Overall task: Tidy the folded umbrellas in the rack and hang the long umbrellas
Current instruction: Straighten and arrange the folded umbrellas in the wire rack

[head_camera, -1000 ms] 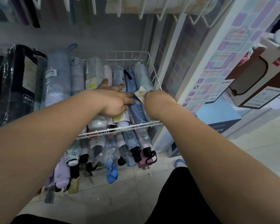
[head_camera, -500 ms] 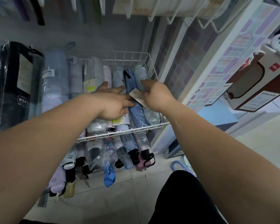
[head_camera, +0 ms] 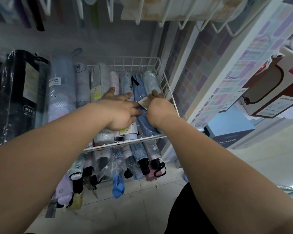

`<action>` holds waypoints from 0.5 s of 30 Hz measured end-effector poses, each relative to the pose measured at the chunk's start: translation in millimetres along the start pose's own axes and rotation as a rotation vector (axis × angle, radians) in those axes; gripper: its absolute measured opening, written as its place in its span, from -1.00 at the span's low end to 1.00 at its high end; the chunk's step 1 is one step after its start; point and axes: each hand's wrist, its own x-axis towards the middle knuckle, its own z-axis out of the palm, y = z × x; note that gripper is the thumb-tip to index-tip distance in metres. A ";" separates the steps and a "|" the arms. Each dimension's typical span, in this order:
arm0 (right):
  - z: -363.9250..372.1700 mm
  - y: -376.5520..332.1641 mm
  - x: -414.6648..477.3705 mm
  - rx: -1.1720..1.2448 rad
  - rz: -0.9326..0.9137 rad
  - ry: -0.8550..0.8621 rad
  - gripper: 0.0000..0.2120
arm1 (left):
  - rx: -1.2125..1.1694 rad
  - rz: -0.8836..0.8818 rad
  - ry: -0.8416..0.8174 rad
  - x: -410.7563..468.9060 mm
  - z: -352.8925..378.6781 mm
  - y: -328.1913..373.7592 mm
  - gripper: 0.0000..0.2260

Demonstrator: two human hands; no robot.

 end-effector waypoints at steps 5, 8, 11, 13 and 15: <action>-8.4 5.6 10.5 0.093 0.001 -0.062 -0.61 | -0.070 -0.005 0.045 -2.9 -0.8 1.3 -0.55; -8.1 10.6 8.3 0.281 0.021 -0.049 -0.64 | -0.205 -0.050 0.163 -10.4 -1.0 6.1 -0.57; -9.2 12.0 -0.7 0.466 0.018 0.052 -0.56 | -0.324 -0.133 0.357 -25.9 3.4 8.7 -0.62; -14.2 5.6 -4.7 0.524 -0.021 0.143 -0.51 | -0.381 -0.209 0.484 -40.6 8.5 4.9 -0.63; -23.2 -10.9 -7.3 0.547 -0.095 0.227 -0.53 | -0.374 -0.301 0.568 -57.4 13.4 -2.6 -0.64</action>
